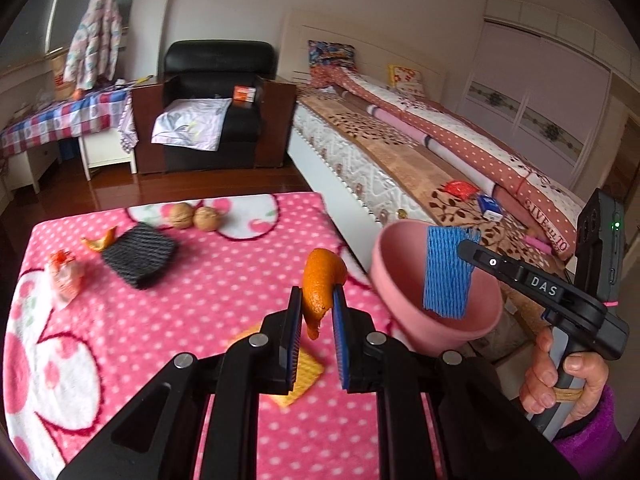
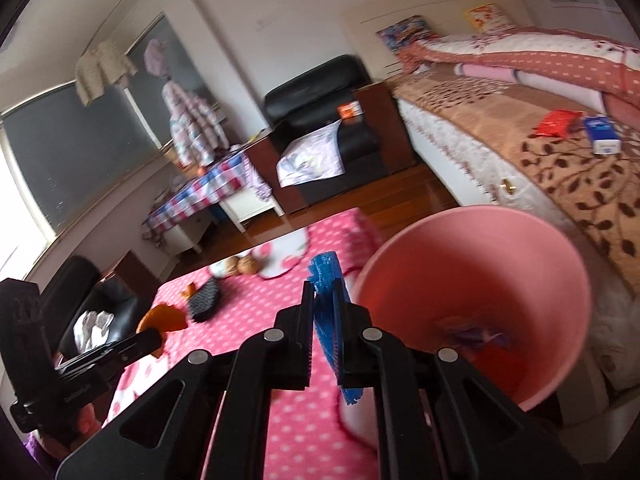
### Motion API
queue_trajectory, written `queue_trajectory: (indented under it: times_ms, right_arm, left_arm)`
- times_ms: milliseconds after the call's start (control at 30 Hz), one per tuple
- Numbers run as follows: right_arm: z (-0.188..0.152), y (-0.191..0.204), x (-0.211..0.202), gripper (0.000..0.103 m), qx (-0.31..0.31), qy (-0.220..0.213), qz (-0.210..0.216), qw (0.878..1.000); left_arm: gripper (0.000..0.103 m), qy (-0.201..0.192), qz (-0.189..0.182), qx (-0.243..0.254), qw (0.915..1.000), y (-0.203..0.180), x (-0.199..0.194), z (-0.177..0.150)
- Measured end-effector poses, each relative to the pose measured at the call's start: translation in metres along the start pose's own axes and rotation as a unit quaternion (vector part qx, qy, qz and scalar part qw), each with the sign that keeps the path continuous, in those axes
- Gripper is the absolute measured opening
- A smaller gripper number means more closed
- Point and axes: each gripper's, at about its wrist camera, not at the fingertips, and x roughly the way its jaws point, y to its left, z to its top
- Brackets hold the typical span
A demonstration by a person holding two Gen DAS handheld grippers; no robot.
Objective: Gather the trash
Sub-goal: 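Carry the orange peel and blue mesh in both grippers over the bucket, then open the left gripper to drop the peel, then open the right gripper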
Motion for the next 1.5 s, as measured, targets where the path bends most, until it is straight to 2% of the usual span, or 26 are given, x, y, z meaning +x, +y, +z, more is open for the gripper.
queue_trajectory:
  times_ms: [333, 533, 767, 967, 1200, 1300, 1367, 1400, 1433, 1500]
  right_arm:
    - [0.002, -0.041, -0.008, 0.009, 0.035, -0.013, -0.020, 0.999]
    - [0.002, -0.060, -0.014, 0.009, 0.050, -0.023, -0.028, 0.998]
    - [0.000, -0.078, -0.014, 0.009, 0.067, -0.025, -0.036, 0.997]
    - [-0.002, -0.085, -0.015, 0.009, 0.072, -0.022, -0.038, 0.996]
    - [-0.003, -0.081, -0.013, 0.009, 0.067, -0.017, -0.043, 0.997]
    - [-0.003, -0.078, -0.012, 0.009, 0.061, -0.016, -0.047, 0.997]
    - [-0.003, -0.076, -0.012, 0.009, 0.059, -0.017, -0.049, 0.997]
    - [-0.002, -0.075, -0.012, 0.009, 0.058, -0.015, -0.050, 0.997]
    - [-0.002, -0.074, -0.011, 0.009, 0.057, -0.014, -0.050, 0.997]
    - [-0.002, -0.072, -0.010, 0.009, 0.054, -0.010, -0.054, 0.997]
  left_arm:
    - [0.014, 0.014, -0.037, 0.038, 0.9985, -0.052, 0.031, 0.012]
    - [0.014, 0.036, -0.060, 0.065, 0.9954, -0.086, 0.054, 0.013]
    - [0.014, 0.058, -0.072, 0.094, 0.9912, -0.116, 0.082, 0.010]
    - [0.015, 0.086, -0.073, 0.093, 0.9893, -0.126, 0.105, 0.004]
    - [0.018, 0.090, -0.068, 0.092, 0.9894, -0.127, 0.112, 0.001]
    - [0.021, 0.084, -0.068, 0.091, 0.9900, -0.126, 0.110, 0.003]
    - [0.031, 0.076, -0.066, 0.092, 0.9906, -0.126, 0.108, 0.004]
    - [0.040, 0.075, -0.065, 0.093, 0.9908, -0.126, 0.106, 0.005]
    - [0.045, 0.071, -0.064, 0.092, 0.9911, -0.125, 0.104, 0.005]
    - [0.045, 0.069, -0.065, 0.090, 0.9914, -0.124, 0.102, 0.006]
